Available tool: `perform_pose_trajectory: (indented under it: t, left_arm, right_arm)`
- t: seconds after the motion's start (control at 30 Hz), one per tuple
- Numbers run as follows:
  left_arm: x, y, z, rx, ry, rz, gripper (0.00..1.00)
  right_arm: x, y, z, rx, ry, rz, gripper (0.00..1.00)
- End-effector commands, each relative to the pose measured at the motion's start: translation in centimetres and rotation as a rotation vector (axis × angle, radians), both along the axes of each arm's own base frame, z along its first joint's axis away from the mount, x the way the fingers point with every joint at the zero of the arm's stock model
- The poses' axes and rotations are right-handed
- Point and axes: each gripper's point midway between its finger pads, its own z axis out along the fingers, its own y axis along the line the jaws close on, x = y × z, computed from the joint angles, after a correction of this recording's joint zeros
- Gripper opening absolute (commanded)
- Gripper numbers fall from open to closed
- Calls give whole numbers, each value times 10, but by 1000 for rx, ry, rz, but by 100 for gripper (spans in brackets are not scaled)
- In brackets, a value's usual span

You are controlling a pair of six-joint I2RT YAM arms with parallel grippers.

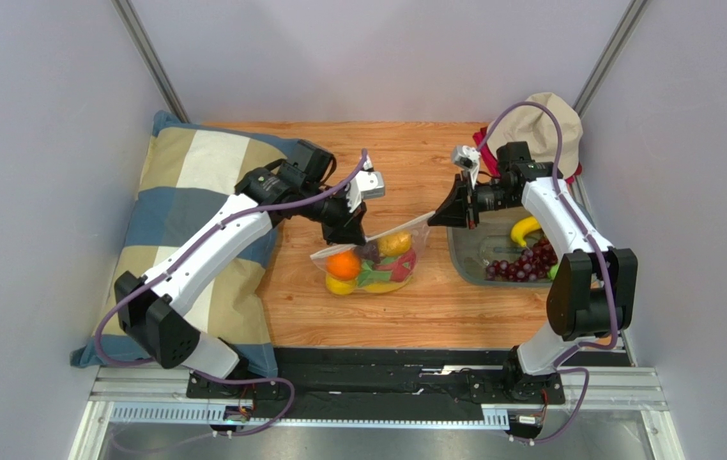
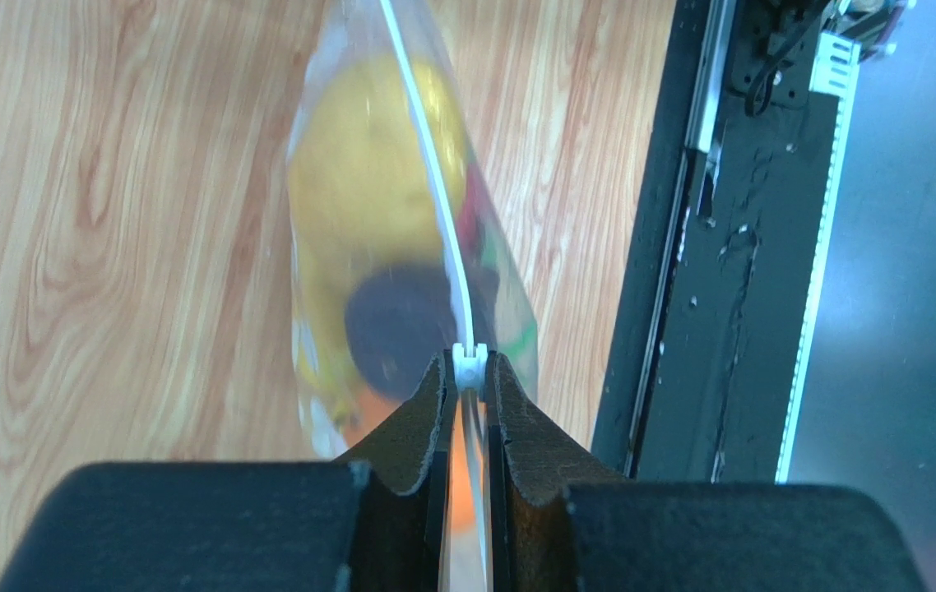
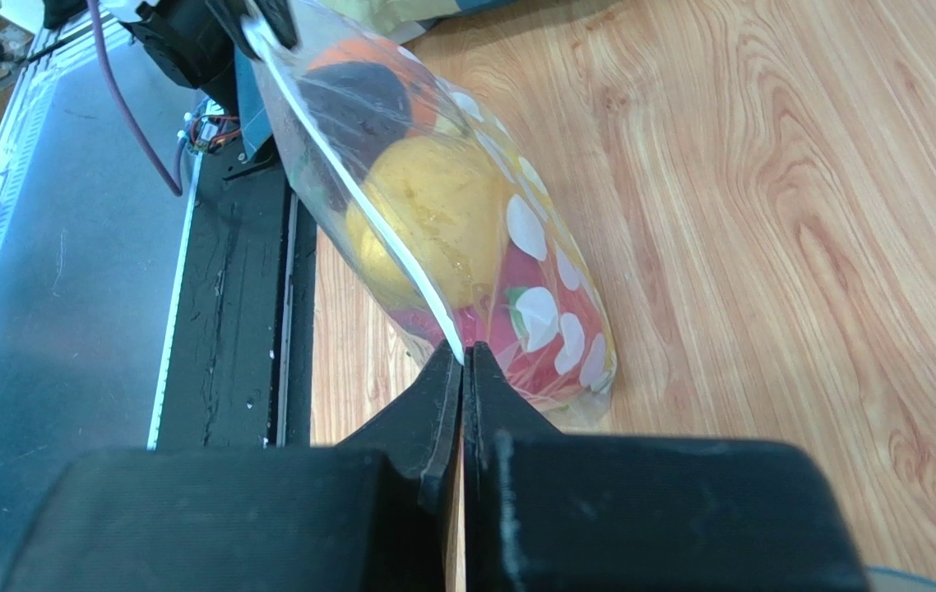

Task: Place the food in the zip-top bag and seal the zipper
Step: Zip the zipper food storage bag at the center of the board.

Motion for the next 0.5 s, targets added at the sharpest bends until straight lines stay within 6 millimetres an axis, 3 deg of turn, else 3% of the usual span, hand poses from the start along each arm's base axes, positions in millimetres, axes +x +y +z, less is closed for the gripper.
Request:
perform_pose_trajectory:
  t: [0.0,0.47]
  left_arm:
    - [-14,45,-2,80,-10,59,9]
    - [-6,118,-14,158,7,242,8]
  right_arm:
    - [17,-17,10,-23,-73,-83,0]
    - [21,-28,6,-44,-52,-140,0]
